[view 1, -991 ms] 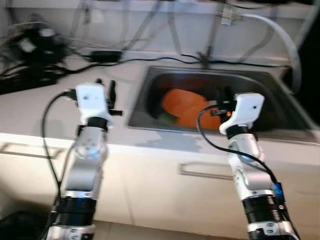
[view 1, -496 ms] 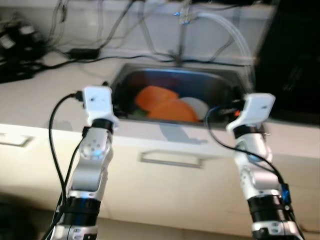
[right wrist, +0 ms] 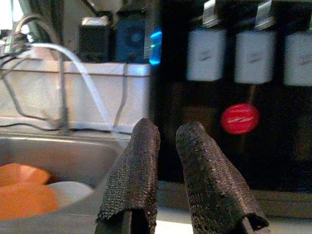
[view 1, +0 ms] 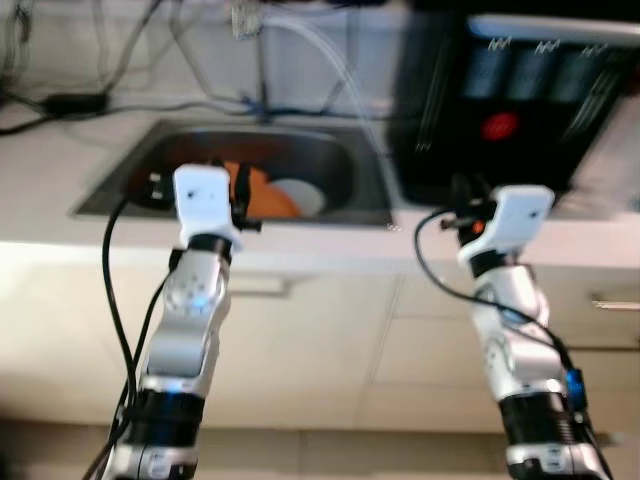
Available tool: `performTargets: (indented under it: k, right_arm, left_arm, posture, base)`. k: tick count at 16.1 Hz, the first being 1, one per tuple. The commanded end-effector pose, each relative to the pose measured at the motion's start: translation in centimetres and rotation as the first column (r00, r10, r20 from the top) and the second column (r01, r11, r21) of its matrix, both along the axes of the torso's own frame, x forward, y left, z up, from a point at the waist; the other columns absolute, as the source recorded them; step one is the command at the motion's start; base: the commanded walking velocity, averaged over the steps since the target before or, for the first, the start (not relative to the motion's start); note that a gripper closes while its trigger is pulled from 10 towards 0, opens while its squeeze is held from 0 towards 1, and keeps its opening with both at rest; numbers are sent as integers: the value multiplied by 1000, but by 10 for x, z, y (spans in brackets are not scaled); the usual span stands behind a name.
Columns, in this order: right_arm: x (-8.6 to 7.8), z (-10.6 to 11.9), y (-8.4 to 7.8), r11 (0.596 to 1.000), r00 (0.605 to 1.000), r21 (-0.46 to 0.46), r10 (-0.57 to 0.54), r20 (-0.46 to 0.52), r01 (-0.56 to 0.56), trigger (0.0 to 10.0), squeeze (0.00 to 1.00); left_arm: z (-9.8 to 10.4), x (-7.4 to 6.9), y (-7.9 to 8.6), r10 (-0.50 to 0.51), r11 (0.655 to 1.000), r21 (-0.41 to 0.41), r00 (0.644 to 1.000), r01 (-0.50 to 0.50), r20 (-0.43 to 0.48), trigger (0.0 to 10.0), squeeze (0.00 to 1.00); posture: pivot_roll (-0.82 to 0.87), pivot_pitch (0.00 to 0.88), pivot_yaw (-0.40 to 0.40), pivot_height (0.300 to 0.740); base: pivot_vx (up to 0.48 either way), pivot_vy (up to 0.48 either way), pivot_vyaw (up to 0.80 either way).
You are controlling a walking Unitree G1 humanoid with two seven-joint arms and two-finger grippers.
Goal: Kitchen organization
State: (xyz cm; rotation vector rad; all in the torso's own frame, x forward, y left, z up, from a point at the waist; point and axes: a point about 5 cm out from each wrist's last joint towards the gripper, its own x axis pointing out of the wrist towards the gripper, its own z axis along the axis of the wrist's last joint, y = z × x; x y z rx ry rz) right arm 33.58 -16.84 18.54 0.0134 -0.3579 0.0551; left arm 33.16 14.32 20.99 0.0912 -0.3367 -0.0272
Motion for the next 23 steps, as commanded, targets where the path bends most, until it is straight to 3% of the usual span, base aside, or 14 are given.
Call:
performTargets:
  k: [1,8,12,18,23]
  right_arm:
    - [1,2,6,1000,1000,1,18,7,-18,10000,0]
    - [1,-1,9,999,999,-14,41,-5,-41,10000,0]
    - [0,-2,14,995,998,-66,68,-3,-69,10000,0]
    - [1,-8,15,996,997,-56,71,-24,-72,10000,0]
    - [3,-23,12,996,994,-52,69,-79,-73,10000,0]
  left_arm:
    - [-2,0,6,20,1000,4,1000,-19,-12,10000,0]
    - [-4,1,5,16,1000,7,1000,-16,-20,10000,0]
    - [-5,1,5,16,1000,5,1000,-16,-24,10000,0]
    - [-9,0,4,9,1000,20,999,-8,-35,10000,0]
    - [-37,0,10,33,999,15,993,-31,-114,10000,0]
  posture:
    - [17,19,13,740]
    - [17,18,12,740]
    - [17,17,13,740]
    - [23,16,11,740]
    - [15,2,13,740]
  base:
    - [0,-480,0]
    - [0,-480,0]
    - [0,-480,0]
    - [0,-400,0]
    - [0,0,0]
